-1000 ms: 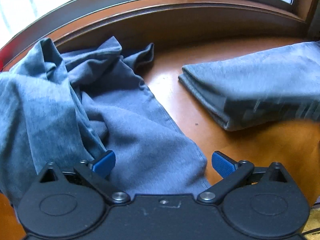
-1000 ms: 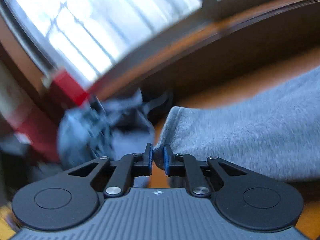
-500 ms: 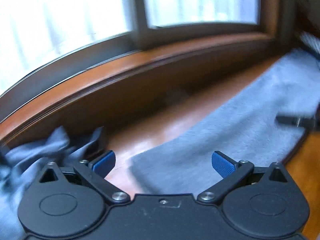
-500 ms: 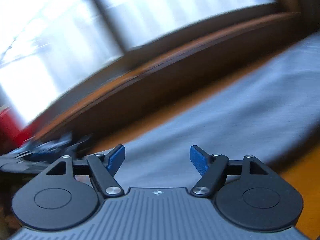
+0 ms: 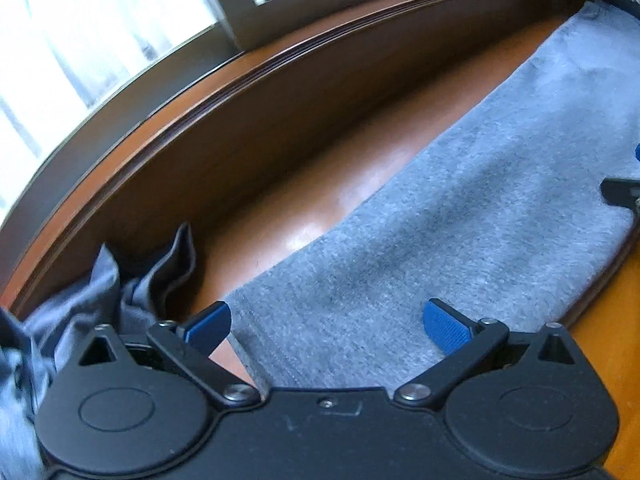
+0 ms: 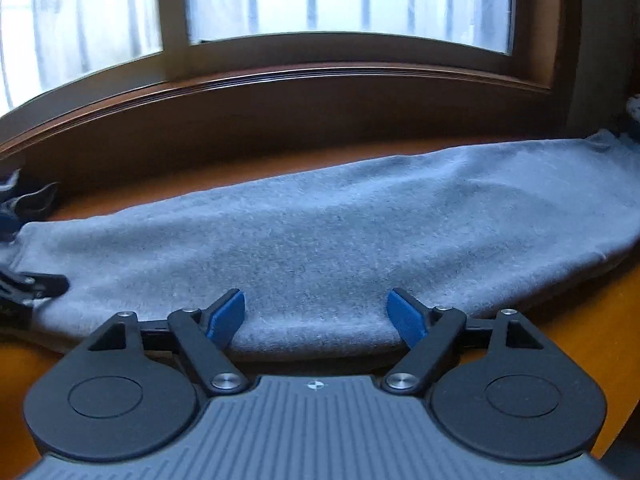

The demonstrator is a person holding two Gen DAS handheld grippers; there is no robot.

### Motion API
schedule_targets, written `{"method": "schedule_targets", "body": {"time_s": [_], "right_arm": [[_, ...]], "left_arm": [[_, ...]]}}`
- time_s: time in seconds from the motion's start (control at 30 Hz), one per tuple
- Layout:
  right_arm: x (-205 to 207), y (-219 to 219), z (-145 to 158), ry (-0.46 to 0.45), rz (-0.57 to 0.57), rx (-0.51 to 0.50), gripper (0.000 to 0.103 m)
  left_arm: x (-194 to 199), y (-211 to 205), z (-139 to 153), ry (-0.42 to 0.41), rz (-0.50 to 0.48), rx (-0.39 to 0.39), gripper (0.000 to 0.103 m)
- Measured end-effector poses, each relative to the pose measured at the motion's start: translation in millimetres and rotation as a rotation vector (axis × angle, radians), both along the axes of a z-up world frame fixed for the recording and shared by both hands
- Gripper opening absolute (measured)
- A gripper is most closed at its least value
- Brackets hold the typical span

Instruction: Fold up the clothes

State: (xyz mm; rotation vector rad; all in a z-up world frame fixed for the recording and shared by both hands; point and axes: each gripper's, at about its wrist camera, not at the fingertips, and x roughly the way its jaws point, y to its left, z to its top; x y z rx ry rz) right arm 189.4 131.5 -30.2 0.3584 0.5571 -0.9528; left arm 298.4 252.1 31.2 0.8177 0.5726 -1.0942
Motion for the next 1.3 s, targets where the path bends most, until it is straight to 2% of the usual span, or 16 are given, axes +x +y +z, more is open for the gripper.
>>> {"method": "schedule_targets", "body": {"time_s": [0.1, 0.13, 0.2, 0.27, 0.37, 0.43, 0.53, 0.63, 0.73, 0.8, 0.9, 0.93, 1.0, 1.03, 1.13, 1.3], "right_arm": [[-23.5, -10.7, 21.3, -0.110, 0.002, 0.004, 0.078], [-22.0, -17.0, 25.1, -0.125, -0.012, -0.013, 0.079], [-27.6, -38.0, 25.6, -0.098, -0.058, -0.049, 0.081], [-38.7, -61.8, 22.2, -0.055, -0.111, -0.081, 0.081], [-57.4, -97.1, 15.9, -0.014, -0.181, -0.114, 0.081], [-71.0, -121.0, 13.8, -0.026, -0.205, -0.108, 0.081], [-75.0, -150.2, 10.0, -0.015, -0.204, -0.103, 0.081], [-59.8, -181.4, -6.3, 0.088, -0.180, -0.063, 0.082], [-61.4, -202.5, -10.6, 0.024, -0.174, -0.010, 0.091], [-64.1, -209.3, -7.7, 0.009, -0.187, 0.016, 0.092], [-68.0, -192.0, 8.1, -0.023, -0.221, 0.010, 0.078], [-68.7, -180.0, 9.4, -0.033, -0.219, -0.006, 0.080], [-68.6, -155.7, 8.4, -0.046, -0.205, -0.035, 0.090], [-64.5, -150.7, 1.3, -0.011, -0.182, -0.017, 0.090], [-55.7, -131.6, -6.5, 0.055, -0.175, -0.060, 0.090], [-52.4, -76.5, 14.1, -0.011, -0.152, -0.042, 0.089]], "left_arm": [[10.2, 2.9, -0.6, 0.094, 0.059, -0.001, 0.103], [13.9, 3.3, -0.8, 0.124, 0.081, 0.003, 0.103], [18.8, 2.5, -0.8, 0.156, 0.112, 0.018, 0.103], [14.6, 1.7, 0.5, 0.119, 0.103, 0.031, 0.103], [-1.0, -0.1, 0.6, 0.007, 0.073, 0.040, 0.103], [-7.0, -1.2, 0.9, -0.031, 0.076, 0.050, 0.103], [-3.6, -3.1, 1.5, -0.013, 0.096, 0.062, 0.103], [8.7, -5.7, 2.0, 0.054, 0.135, 0.076, 0.103], [11.6, 1.5, -0.3, 0.085, 0.163, 0.084, 0.103], [11.5, -2.2, -0.8, 0.083, 0.169, 0.087, 0.103], [8.7, -4.2, -1.2, 0.061, 0.172, 0.094, 0.103], [7.6, -4.6, -1.4, 0.051, 0.172, 0.096, 0.103], [4.7, -6.0, -2.1, 0.025, 0.163, 0.099, 0.103], [3.6, -6.1, -2.7, 0.010, 0.154, 0.099, 0.103], [1.3, -4.0, -2.9, -0.018, 0.140, 0.095, 0.103], [7.3, 15.8, 7.4, -0.001, 0.136, 0.056, 0.103]]}}
